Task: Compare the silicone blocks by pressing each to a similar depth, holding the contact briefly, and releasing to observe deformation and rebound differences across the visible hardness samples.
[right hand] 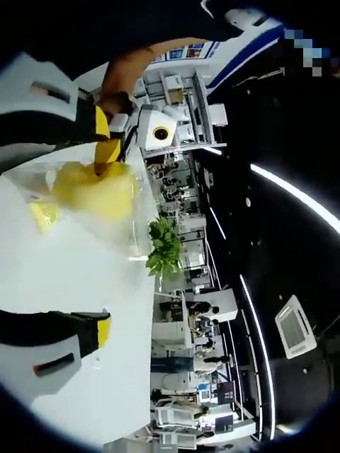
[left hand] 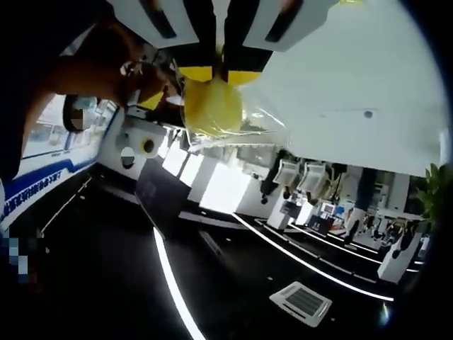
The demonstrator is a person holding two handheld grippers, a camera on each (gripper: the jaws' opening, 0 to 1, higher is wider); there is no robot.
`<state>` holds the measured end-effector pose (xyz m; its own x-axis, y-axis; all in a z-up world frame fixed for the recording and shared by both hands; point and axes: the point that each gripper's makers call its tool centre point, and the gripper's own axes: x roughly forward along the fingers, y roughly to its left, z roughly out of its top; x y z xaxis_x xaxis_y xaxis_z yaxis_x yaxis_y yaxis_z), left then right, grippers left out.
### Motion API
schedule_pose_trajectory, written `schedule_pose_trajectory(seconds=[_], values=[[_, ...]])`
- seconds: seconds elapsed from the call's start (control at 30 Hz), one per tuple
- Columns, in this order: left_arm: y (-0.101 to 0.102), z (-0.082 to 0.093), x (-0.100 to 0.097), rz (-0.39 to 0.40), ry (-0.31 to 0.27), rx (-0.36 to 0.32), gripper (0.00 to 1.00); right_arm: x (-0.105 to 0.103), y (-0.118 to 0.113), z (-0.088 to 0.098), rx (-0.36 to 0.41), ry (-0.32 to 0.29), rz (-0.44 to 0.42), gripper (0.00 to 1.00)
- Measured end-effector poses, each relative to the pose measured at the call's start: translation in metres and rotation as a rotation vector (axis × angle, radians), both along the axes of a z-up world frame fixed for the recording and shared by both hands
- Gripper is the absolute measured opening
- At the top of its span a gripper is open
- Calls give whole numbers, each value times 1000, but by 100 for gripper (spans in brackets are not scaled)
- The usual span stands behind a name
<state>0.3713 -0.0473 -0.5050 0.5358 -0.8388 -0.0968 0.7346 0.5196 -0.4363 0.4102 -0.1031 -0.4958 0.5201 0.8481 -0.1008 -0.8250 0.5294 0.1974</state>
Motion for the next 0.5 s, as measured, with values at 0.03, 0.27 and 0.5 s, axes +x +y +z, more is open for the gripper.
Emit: schedule_pose_trajectory(seconds=[0.03,0.27,0.5], values=[[-1,-1,0,-4,10,-3,0,1,-5,-1,-4,1,-11,96],[-4,-13,6,-17,71,6,0,-7,-44,-8,-18,-25,-106,97],[-6,-28,14,-32,157,-40,0,-15,-71,-27,-10,16,-173,97]])
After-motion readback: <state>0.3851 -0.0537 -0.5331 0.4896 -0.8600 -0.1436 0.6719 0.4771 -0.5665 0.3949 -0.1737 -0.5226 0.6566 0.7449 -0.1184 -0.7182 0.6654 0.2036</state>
